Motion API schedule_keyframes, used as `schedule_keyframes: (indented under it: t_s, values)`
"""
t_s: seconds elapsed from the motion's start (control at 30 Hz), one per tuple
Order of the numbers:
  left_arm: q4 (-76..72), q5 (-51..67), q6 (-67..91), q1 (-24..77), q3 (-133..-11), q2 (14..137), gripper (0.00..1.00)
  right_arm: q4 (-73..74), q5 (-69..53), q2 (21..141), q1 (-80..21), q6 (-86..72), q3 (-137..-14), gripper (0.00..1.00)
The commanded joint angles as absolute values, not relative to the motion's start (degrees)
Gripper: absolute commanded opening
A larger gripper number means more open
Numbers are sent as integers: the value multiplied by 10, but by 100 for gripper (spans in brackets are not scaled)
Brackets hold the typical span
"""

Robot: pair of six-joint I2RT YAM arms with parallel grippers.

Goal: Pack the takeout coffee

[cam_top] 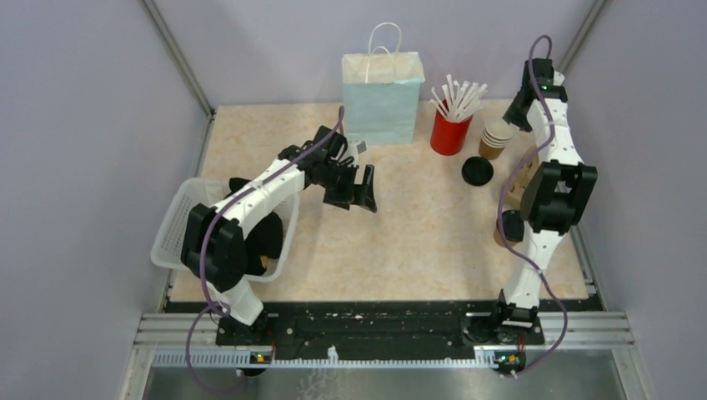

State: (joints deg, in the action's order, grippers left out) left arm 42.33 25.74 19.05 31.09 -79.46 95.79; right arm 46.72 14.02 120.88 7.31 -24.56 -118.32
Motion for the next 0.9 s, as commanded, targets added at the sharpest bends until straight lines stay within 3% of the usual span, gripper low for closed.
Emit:
schedule_keyframes:
  t_s: [0.0, 0.2, 0.7, 0.87]
  values:
    - [419, 268, 176, 302, -821, 963, 98, 460, 159, 1229, 77, -228, -1216, 36]
    - [416, 274, 183, 300, -823, 970, 98, 473, 163, 1250, 77, -228, -1236, 32]
    - [420, 270, 194, 300, -822, 962, 98, 495, 160, 1253, 76, -224, -1264, 0]
    - [422, 270, 188, 300, -822, 959, 98, 494, 143, 1239, 76, -229, -1262, 0]
